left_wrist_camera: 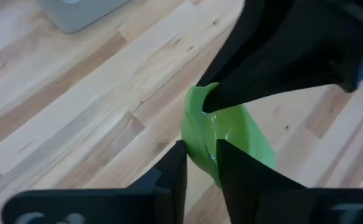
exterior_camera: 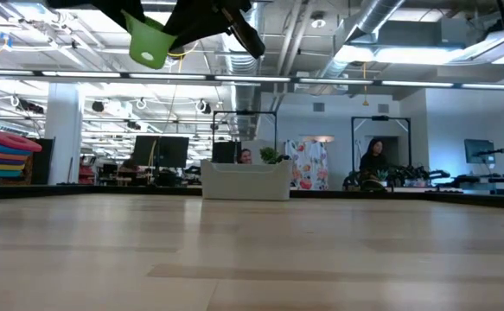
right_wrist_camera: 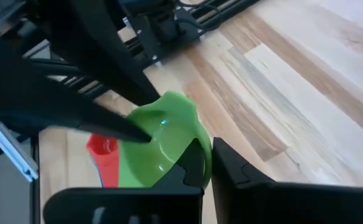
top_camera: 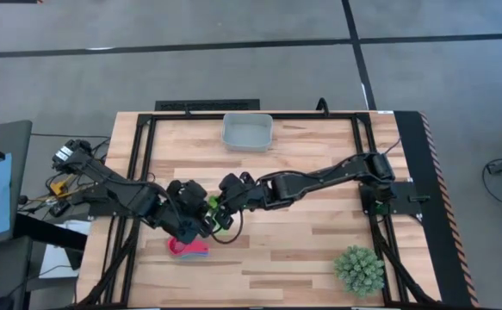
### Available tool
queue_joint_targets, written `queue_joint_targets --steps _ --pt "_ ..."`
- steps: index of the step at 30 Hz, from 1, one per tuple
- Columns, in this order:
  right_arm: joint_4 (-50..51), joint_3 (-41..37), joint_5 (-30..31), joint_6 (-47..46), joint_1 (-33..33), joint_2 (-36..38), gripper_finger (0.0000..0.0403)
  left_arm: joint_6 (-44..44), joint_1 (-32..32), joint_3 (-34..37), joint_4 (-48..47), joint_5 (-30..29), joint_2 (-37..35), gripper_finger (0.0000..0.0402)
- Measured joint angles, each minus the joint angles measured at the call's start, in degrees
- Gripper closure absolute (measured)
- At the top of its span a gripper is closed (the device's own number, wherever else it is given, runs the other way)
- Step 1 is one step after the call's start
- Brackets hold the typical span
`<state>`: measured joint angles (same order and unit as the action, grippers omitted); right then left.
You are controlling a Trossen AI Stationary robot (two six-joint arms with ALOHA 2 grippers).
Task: Nest measuring cups in basket
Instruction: Stack the green measuring cup on top of the red measuring cup
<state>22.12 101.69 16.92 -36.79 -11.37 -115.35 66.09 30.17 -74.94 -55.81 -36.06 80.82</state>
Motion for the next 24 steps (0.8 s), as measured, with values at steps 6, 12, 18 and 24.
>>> queue_joint_targets --steps 6,12,18,24 --pt "-1.05 -0.08 -0.30 2.37 -1.24 0.45 0.0383 1.14 0.04 -0.07 -1.37 -0.13 -0.02 0.0354" --pt "-0.93 -0.09 -1.19 2.78 -1.56 0.85 0.0379 -1.63 0.04 -0.13 -0.36 0.87 -0.13 0.0350" --pt "-1.27 -0.09 -1.65 2.46 -1.62 0.87 0.0376 -0.88 -0.09 -0.04 -1.09 0.90 -0.09 0.0392" --pt "-0.20 0.15 -2.48 -0.36 -1.52 1.06 0.0342 8.71 0.20 0.04 -3.70 2.83 -1.17 0.0396"
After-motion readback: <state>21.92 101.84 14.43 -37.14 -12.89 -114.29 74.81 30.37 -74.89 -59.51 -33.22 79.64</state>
